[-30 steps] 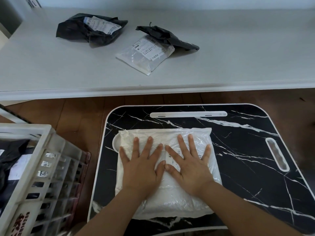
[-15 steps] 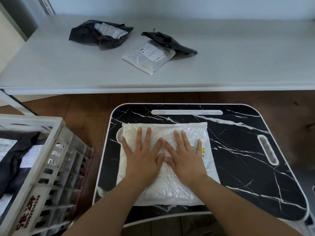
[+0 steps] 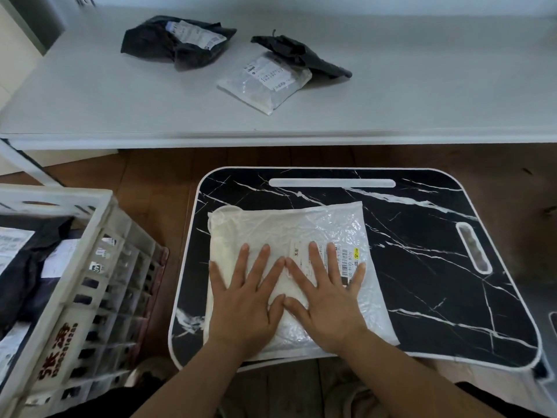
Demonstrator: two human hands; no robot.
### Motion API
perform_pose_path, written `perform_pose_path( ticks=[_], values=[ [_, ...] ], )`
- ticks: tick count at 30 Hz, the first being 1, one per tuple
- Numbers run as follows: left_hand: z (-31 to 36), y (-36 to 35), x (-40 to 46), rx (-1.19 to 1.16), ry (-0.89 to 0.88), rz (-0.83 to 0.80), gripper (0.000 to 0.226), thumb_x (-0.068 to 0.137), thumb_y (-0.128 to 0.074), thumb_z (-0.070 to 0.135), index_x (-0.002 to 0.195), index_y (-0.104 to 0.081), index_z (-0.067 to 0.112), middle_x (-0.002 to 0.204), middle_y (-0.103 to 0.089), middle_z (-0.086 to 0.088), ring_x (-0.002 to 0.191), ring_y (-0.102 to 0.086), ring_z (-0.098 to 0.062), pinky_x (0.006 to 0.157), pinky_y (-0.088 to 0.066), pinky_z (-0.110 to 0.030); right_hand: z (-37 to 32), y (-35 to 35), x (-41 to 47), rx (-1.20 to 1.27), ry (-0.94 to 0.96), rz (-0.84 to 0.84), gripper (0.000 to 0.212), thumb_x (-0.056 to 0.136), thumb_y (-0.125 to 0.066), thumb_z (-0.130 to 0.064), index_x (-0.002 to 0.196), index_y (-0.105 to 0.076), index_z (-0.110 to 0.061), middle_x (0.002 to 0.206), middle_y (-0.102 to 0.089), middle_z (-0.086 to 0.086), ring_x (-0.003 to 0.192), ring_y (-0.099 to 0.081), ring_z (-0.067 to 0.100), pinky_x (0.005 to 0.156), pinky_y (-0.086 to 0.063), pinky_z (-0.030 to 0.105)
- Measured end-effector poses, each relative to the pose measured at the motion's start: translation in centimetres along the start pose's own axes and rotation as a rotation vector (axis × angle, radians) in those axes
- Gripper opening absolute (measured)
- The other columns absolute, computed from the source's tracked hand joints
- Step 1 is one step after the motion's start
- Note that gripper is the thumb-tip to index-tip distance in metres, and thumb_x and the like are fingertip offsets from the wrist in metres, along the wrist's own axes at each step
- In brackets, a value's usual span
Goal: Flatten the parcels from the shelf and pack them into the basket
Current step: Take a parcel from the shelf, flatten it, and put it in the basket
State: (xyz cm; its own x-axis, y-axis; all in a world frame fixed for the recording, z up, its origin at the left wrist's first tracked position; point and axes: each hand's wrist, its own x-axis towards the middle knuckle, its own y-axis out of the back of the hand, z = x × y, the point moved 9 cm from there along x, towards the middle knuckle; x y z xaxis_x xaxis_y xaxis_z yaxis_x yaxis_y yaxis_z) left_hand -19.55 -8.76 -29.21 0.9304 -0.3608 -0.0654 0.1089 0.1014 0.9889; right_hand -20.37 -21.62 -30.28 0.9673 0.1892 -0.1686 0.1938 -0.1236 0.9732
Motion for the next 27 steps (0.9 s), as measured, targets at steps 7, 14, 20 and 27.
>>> perform_pose_path(
  ticks=[7,14,20,27],
  values=[
    [0.2,-0.2,0.3,0.002,-0.008,-0.03,0.062,0.091,-0.034,0.051,0.148,-0.033,0.027,0.159,-0.019,-0.001,0.147,-0.013,-0.032,0.104,-0.017,-0.073,-0.1,0.0,0.3,-0.006,0.015,-0.014,0.065,0.094,-0.015,-0.07,0.152,-0.006,-0.042,0.162,0.0,0.007,0.148,0.003,0.035,0.1,-0.01,0.08],
    [0.2,-0.1,0.0,-0.001,-0.003,-0.05,0.063,0.092,-0.029,0.057,0.15,-0.029,0.03,0.16,-0.017,0.001,0.147,-0.012,-0.031,0.103,-0.02,-0.073,-0.4,0.0,-0.6,-0.106,0.215,-0.058,0.087,0.083,-0.022,-0.084,0.154,-0.013,-0.035,0.162,-0.004,0.008,0.148,-0.004,0.035,0.096,-0.005,0.077],
    [0.1,-0.2,0.1,0.014,-0.035,-0.13,0.088,0.08,-0.026,0.084,0.15,-0.026,0.029,0.158,-0.023,-0.002,0.145,-0.018,-0.034,0.1,-0.015,-0.073,0.8,-0.3,-0.8,-0.15,0.14,-0.192,0.101,0.072,-0.023,-0.094,0.152,-0.026,-0.032,0.158,-0.022,0.014,0.142,-0.024,0.041,0.095,-0.015,0.071],
    [0.0,-0.6,0.5,0.038,-0.053,-0.264,0.121,0.051,-0.015,0.101,0.151,0.004,0.036,0.161,0.01,0.0,0.145,0.016,-0.032,0.103,0.002,-0.07,3.0,-1.2,-2.2,-0.129,0.043,-0.324,0.115,0.064,-0.024,-0.098,0.149,-0.032,-0.021,0.153,-0.031,0.02,0.14,-0.029,0.04,0.096,-0.021,0.067]
  ],
)
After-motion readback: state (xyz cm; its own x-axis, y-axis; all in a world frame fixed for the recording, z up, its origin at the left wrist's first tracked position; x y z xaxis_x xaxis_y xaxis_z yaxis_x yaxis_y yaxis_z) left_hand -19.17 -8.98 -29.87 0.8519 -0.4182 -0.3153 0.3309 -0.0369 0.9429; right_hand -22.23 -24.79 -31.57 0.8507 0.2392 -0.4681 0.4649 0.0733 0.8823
